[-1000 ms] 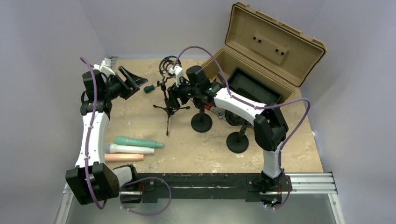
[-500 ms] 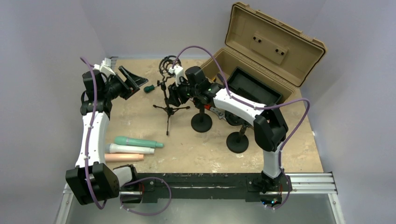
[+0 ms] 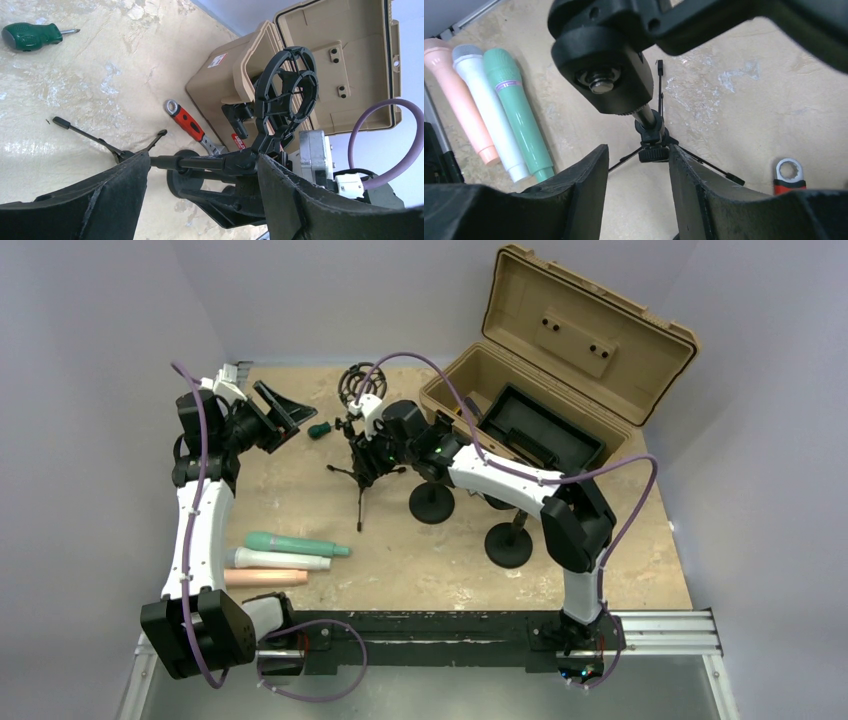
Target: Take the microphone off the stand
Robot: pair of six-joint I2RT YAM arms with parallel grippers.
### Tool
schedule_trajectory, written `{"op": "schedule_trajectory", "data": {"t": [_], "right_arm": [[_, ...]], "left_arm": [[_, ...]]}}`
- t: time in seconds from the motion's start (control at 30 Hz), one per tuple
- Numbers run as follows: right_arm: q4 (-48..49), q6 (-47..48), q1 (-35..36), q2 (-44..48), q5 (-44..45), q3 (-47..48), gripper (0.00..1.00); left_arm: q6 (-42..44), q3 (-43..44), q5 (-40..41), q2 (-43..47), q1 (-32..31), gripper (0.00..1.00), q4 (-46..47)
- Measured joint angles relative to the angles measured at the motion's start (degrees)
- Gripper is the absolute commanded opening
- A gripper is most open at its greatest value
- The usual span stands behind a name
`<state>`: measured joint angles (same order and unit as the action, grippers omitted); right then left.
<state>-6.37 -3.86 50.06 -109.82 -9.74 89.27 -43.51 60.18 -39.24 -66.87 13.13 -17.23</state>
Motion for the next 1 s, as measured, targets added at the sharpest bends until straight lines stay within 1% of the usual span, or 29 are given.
{"op": "schedule_trajectory", "data": {"t": [0.27,0.37,0.47,0.57,0.63,0.73,0.87,0.93,1.0], "right_arm": [[0.2,1.5,0.8,0.0,3.5,-1.7,0.42],[0.7,2.0,0.9,0.0,4.5,-1.7,0.37],[1.1,2.4,1.0,0.0,4.8,-1.7,0.30],[1.5,3.0,1.3,0.0,5.8,-1.7,0.25],[1.5,3.7,1.7,0.0,6.7,-1.7,0.26],[1.8,5.0,2.4,0.0,8.4,-1.9,0.30],[2.1,6.3,3.2,0.0,10.4,-2.4,0.30],[2.1,6.7,3.4,0.0,10.9,-2.5,0.27],[2.1,7.1,3.6,0.0,11.6,-2.5,0.17]], "left_arm": [[-0.4,-0.1,0.0,0.0,0.0,0.77,0.0],[-0.4,-0.1,0.0,0.0,0.0,0.77,0.0],[-0.4,-0.1,0.0,0.0,0.0,0.77,0.0],[-0.4,-0.1,0.0,0.0,0.0,0.76,0.0],[-0.4,-0.1,0.0,0.0,0.0,0.77,0.0],[-0.4,-0.1,0.0,0.0,0.0,0.76,0.0],[-0.4,-0.1,0.0,0.0,0.0,0.76,0.0],[-0.4,-0.1,0.0,0.0,0.0,0.77,0.0],[-0.4,-0.1,0.0,0.0,0.0,0.76,0.0]]}}
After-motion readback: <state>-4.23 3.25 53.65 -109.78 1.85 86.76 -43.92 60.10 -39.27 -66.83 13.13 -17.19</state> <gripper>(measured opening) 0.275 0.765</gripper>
